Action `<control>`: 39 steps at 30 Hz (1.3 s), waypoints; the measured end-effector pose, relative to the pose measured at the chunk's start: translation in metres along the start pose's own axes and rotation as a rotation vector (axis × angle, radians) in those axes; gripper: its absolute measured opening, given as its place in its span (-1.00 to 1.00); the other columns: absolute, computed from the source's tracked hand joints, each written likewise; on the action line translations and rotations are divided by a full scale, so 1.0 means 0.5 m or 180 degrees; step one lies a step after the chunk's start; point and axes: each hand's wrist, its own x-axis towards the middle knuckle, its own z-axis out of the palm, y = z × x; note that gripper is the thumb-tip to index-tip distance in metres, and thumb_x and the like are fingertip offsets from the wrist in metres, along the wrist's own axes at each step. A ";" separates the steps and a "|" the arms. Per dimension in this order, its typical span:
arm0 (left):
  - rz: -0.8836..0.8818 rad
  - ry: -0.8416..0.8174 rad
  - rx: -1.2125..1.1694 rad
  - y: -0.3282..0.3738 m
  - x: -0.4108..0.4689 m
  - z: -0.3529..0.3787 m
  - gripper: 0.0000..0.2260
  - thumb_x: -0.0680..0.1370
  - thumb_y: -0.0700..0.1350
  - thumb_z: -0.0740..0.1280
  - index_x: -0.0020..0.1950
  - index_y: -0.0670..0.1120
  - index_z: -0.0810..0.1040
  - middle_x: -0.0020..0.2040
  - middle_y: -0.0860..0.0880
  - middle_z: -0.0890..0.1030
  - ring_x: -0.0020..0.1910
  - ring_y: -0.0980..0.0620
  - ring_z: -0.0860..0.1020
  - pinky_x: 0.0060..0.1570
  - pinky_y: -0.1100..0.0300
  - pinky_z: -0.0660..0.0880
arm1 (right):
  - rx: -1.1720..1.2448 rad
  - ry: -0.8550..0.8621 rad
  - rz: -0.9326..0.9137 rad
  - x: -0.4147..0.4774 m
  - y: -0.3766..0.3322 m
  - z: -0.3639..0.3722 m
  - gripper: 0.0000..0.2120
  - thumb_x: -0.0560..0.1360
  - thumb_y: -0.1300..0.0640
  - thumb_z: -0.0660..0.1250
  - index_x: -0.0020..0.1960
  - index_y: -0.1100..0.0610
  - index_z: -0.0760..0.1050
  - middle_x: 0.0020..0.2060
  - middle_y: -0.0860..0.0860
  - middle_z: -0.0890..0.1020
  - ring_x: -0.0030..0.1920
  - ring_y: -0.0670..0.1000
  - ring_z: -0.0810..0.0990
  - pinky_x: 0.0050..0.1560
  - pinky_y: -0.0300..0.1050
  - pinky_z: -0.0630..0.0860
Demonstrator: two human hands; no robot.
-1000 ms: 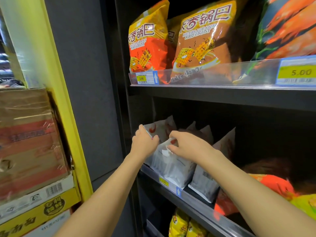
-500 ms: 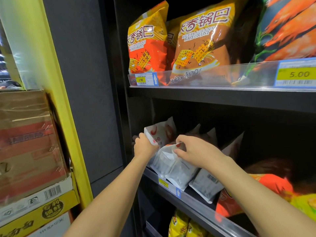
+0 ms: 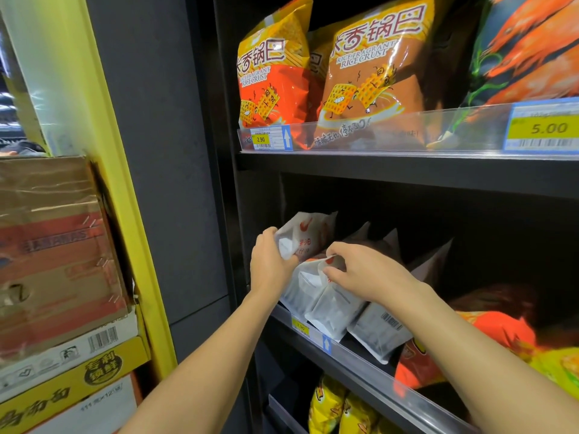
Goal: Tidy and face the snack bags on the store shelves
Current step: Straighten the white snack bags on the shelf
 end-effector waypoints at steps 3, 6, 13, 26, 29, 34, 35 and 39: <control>0.0328 0.0150 0.0049 0.024 -0.011 -0.018 -0.39 0.49 0.01 0.60 0.47 0.02 0.44 0.35 0.03 0.49 0.27 0.06 0.50 0.18 0.25 0.48 | 0.0008 0.0047 -0.0030 0.003 -0.001 0.002 -0.72 0.65 -0.09 0.29 0.32 -0.05 0.50 0.11 -0.09 0.64 0.03 -0.07 0.62 -0.09 -0.20 0.50; 0.0484 0.0393 0.0086 0.048 -0.029 -0.041 -0.45 0.47 0.04 0.60 0.39 0.04 0.48 0.26 0.08 0.49 0.20 0.10 0.47 0.11 0.28 0.50 | 0.0074 0.0078 -0.0034 0.007 -0.004 0.003 -0.75 0.65 -0.07 0.30 0.31 -0.05 0.51 0.07 -0.09 0.64 0.01 -0.10 0.63 -0.08 -0.24 0.52; 0.0515 0.0704 0.0028 0.052 -0.069 -0.114 -0.47 0.45 0.03 0.58 0.36 0.04 0.47 0.17 0.15 0.41 0.19 0.11 0.46 -0.04 0.31 0.46 | 0.0137 0.0020 -0.0100 0.017 -0.019 0.005 -0.64 0.66 -0.05 0.30 0.44 0.00 0.46 0.18 -0.05 0.64 0.04 -0.11 0.63 -0.08 -0.31 0.52; 0.0242 0.1116 -0.0205 0.058 -0.142 -0.258 -0.49 0.47 -0.05 0.57 0.37 -0.02 0.48 0.21 0.08 0.46 0.14 0.20 0.48 0.01 0.46 0.43 | -0.0116 -0.0055 -0.0510 0.053 -0.070 0.008 -0.42 0.65 -0.17 0.27 0.60 0.02 0.32 0.50 0.02 0.48 0.45 0.04 0.49 0.33 -0.08 0.47; 0.0221 0.1204 -0.0311 0.056 -0.164 -0.291 -0.52 0.47 -0.05 0.56 0.35 0.00 0.49 0.23 0.07 0.49 0.17 0.26 0.48 0.12 0.44 0.45 | -0.0158 0.0142 -0.0675 0.049 -0.093 0.012 -0.42 0.64 -0.25 0.24 0.56 0.02 0.39 0.53 0.02 0.43 0.50 0.04 0.43 0.43 0.00 0.43; -0.0074 0.1314 -0.0596 0.055 -0.206 -0.342 -0.54 0.48 -0.02 0.55 0.31 0.12 0.46 0.22 0.22 0.50 0.25 0.15 0.52 0.28 -0.01 0.57 | 0.0586 0.0527 -0.0680 0.021 -0.131 0.031 -0.43 0.61 -0.30 0.26 0.49 0.02 0.47 0.43 -0.02 0.54 0.45 0.03 0.46 0.39 0.07 0.48; -0.0147 0.1336 -0.0691 0.054 -0.213 -0.355 -0.55 0.49 -0.02 0.56 0.32 0.10 0.47 0.23 0.22 0.52 0.25 0.14 0.54 0.27 -0.03 0.58 | 0.0743 0.0547 -0.0645 0.013 -0.141 0.031 -0.42 0.61 -0.28 0.27 0.50 0.03 0.45 0.44 -0.02 0.53 0.45 0.03 0.46 0.39 0.07 0.47; -0.0432 0.1312 -0.1237 0.053 -0.233 -0.411 -0.57 0.52 -0.04 0.56 0.35 0.03 0.52 0.20 0.09 0.65 0.13 0.09 0.67 0.11 0.01 0.67 | 0.1857 0.0456 -0.0524 -0.016 -0.180 0.028 -0.45 0.60 -0.20 0.34 0.51 0.00 0.43 0.42 -0.05 0.54 0.43 -0.01 0.48 0.42 0.08 0.47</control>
